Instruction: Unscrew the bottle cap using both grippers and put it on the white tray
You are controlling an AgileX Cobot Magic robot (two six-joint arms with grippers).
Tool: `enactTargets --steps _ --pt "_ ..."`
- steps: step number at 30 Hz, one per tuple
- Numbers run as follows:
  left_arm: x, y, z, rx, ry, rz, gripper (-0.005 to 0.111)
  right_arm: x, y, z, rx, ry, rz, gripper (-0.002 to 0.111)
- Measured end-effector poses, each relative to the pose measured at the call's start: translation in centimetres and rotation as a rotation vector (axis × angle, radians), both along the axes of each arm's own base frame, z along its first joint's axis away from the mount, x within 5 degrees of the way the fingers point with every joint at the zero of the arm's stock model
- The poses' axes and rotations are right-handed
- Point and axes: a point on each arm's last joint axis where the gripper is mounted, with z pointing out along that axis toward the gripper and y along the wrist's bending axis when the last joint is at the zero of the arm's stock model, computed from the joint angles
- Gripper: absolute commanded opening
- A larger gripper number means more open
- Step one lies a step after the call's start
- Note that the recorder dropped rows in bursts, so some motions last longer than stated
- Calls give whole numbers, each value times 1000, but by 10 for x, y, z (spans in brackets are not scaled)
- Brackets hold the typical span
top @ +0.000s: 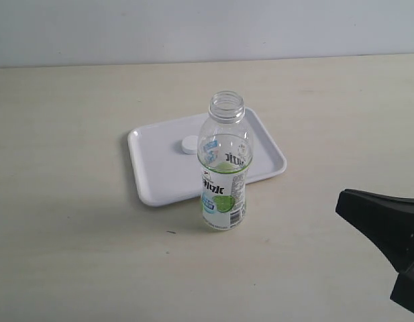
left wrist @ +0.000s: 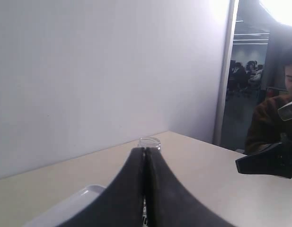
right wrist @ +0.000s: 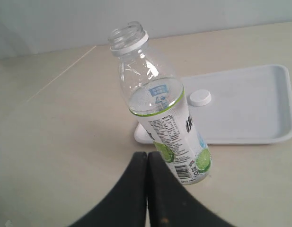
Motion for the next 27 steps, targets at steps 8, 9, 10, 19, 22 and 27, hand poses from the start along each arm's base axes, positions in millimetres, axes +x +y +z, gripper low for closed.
enactTargets --steps 8,9,10,19,22,27 --pt "0 0 0 2 -1 0 0 0 0 0 19 12 -4 0" --pt "0 0 0 2 -1 0 0 0 0 0 19 12 -4 0" --pt "0 0 0 2 -1 0 0 0 0 0 19 12 -4 0" --pt "0 0 0 3 -1 1 0 0 0 0 19 12 -4 0" --pt "0 0 0 3 -1 1 0 0 -1 -1 -2 7 -12 0" --pt "0 0 0 3 -1 1 0 3 -9 -3 -52 17 -91 0"
